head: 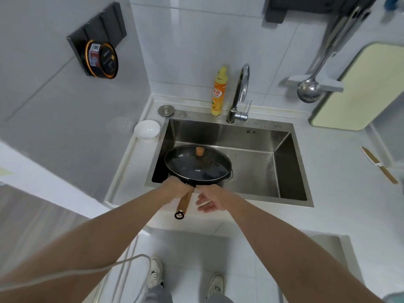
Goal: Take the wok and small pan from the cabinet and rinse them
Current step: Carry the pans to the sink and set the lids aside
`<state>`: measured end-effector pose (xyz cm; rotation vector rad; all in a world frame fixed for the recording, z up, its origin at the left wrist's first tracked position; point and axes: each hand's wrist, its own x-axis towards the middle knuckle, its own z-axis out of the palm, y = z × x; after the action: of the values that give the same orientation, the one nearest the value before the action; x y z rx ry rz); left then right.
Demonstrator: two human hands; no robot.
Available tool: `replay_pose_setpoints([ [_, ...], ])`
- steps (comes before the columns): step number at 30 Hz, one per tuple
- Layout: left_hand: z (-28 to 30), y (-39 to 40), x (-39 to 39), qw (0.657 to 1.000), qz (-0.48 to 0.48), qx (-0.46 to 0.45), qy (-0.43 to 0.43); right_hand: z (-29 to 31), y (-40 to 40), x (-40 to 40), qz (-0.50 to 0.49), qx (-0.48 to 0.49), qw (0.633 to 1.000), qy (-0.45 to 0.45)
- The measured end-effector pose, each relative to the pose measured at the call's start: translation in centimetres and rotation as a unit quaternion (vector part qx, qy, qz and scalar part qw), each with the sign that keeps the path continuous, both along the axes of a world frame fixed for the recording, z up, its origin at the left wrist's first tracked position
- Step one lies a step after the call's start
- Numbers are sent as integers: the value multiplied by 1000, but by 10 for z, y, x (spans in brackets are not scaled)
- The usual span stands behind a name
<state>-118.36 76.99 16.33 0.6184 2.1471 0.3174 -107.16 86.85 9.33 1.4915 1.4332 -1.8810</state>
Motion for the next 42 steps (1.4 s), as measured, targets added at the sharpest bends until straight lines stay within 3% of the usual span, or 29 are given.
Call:
replay_pose_setpoints([
  [2, 18, 14, 9, 997, -11, 62, 37, 15, 7, 19, -35, 39, 999, 14],
  [5, 43, 38, 52, 989, -105, 96, 46, 48, 8, 69, -113, 93, 988, 44],
  [9, 52, 53, 147, 967, -219, 120, -58, 80, -19, 169, -236, 162, 956, 67],
  [13, 49, 20, 260, 932, -317, 103, -139, 87, -98, 304, -364, 209, 908, 4],
  [18, 58, -61, 406, 867, -445, 80, -209, 107, -235, 457, -501, 219, 834, -76],
  [21, 75, -115, 497, 814, -542, 87, -191, 116, -322, 534, -567, 215, 789, -101],
  [28, 83, -229, 696, 649, -736, 154, -113, 116, -477, 691, -665, 246, 684, -169],
  [32, 46, -263, 791, 585, -788, 176, -78, 83, -540, 765, -620, 233, 690, -290],
  [35, 15, -263, 854, 553, -811, 190, -12, 56, -557, 809, -618, 221, 701, -278],
  [39, -9, -260, 900, 551, -808, 209, 17, 9, -546, 842, -655, 169, 723, -141],
  [42, -21, -250, 912, 518, -825, 216, 70, -22, -523, 841, -701, 79, 708, -10],
])
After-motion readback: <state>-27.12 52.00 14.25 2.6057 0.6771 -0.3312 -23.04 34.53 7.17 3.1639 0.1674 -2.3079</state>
